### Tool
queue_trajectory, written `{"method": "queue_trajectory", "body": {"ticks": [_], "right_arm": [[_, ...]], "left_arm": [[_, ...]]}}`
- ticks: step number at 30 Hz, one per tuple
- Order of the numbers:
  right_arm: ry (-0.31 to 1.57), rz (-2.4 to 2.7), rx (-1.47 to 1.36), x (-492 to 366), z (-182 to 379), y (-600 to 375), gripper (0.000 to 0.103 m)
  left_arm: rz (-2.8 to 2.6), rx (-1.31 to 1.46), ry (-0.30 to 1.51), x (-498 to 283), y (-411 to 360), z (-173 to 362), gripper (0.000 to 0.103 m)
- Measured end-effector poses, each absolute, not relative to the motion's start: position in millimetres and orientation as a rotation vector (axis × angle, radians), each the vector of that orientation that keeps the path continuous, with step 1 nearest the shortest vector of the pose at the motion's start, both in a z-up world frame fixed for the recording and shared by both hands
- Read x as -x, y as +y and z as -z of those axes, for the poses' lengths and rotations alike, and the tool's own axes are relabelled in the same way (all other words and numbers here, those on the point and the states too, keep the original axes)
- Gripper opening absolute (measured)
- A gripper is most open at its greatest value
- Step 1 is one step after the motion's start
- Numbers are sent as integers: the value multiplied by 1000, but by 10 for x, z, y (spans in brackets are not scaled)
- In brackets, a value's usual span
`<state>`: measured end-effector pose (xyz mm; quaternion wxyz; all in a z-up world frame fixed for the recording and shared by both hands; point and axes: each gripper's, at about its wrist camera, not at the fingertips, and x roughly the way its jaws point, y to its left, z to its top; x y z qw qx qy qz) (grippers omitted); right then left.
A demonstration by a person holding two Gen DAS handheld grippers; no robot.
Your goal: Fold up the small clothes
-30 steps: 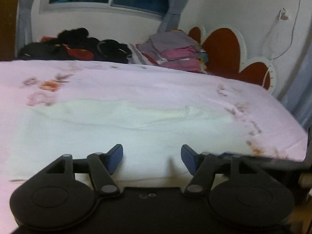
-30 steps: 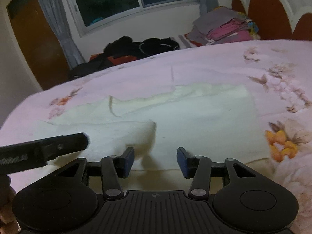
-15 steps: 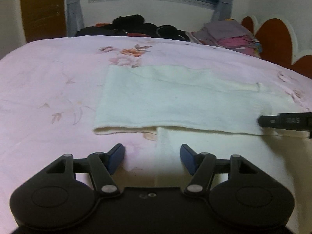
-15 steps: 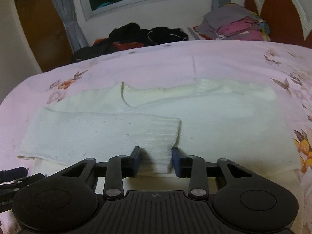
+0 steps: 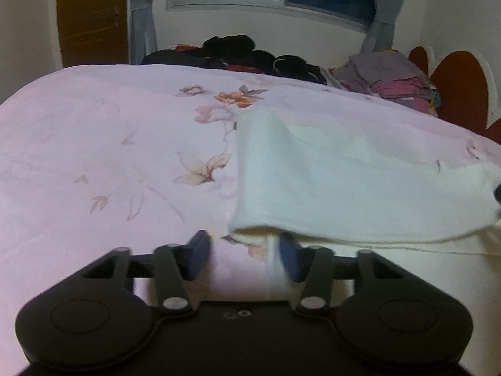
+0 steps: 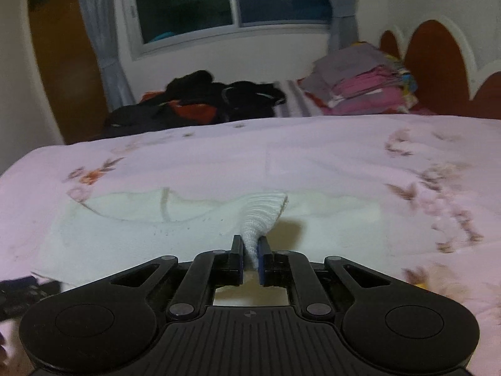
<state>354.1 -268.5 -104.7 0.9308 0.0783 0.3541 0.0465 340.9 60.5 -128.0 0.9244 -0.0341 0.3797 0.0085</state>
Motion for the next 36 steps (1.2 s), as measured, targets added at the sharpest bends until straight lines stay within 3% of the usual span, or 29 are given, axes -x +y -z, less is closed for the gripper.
{"method": "queue_trajectory", "body": {"ticks": [5, 7, 15, 16, 19, 25, 30, 36], "right_arm": [[765, -42, -157, -3502, 1194, -2954, 8], [786, -26, -169, -3463, 1270, -3051, 8], [810, 38, -143, -3433, 1468, -3137, 9], [807, 40, -168, -3425, 1448, -3170, 14], [757, 55, -238, -3364, 1335, -3276, 40], [770, 57, -233, -3502, 1315, -3272, 40], [800, 64, -237, -3712, 1412, -3245, 40], [826, 50, -244, -3805, 1482, -3231, 40]], "left_arm": [[31, 31, 749, -3373, 526, 1273, 13], [33, 7, 735, -3348, 492, 1263, 7], [51, -32, 767, -3350, 518, 1258, 6], [61, -37, 776, -3343, 524, 1244, 8], [78, -54, 757, -3251, 571, 1145, 26], [77, 26, 767, -3338, 671, 984, 27], [70, 101, 781, -3699, 651, 974, 34], [6, 216, 810, -4188, 747, 1109, 34]]}}
